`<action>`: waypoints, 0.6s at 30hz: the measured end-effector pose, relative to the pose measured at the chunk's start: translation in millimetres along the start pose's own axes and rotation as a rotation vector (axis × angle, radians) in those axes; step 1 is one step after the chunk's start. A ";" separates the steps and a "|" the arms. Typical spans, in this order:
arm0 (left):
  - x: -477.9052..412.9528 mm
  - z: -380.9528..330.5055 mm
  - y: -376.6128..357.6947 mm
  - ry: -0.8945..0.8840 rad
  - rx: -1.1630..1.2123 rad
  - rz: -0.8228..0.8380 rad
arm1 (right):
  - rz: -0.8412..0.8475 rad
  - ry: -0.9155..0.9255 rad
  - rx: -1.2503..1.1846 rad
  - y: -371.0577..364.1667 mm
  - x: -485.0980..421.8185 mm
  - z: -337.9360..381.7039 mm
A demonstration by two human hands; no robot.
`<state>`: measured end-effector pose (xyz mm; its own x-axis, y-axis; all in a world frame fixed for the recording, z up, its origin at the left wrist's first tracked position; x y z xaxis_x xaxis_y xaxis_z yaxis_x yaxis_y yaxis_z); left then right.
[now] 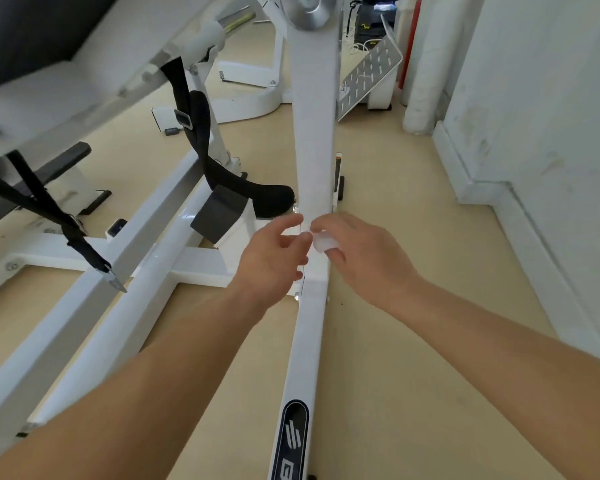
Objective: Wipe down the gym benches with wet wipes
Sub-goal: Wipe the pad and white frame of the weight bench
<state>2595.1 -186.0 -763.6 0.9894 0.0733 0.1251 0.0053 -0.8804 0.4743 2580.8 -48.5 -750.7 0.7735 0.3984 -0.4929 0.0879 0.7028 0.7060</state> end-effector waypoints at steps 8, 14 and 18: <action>13.2 -24.1 -23.4 -0.010 0.278 0.041 | -0.185 -0.269 -0.433 48.0 38.3 -0.7; 13.1 -39.3 -18.6 -0.017 0.253 -0.088 | -0.227 -0.522 -0.859 43.1 42.2 -14.6; 5.2 -55.9 -10.1 -0.063 0.106 -0.195 | -0.409 -0.567 -0.756 57.2 18.5 -26.5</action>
<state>2592.1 -150.5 -719.1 0.9752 0.2208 -0.0162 0.2095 -0.8968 0.3897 2583.6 14.6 -732.9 0.9729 -0.1537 -0.1728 0.1447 0.9875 -0.0631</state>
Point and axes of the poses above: each hand's wrist, its own x-axis away from the middle knuckle, its own y-axis out of the back of the hand, z = x × y, the point moved 8 cm from there along -x, towards the middle knuckle, and after that the axes turned 10 degrees about -x, right-handed, at the moved point
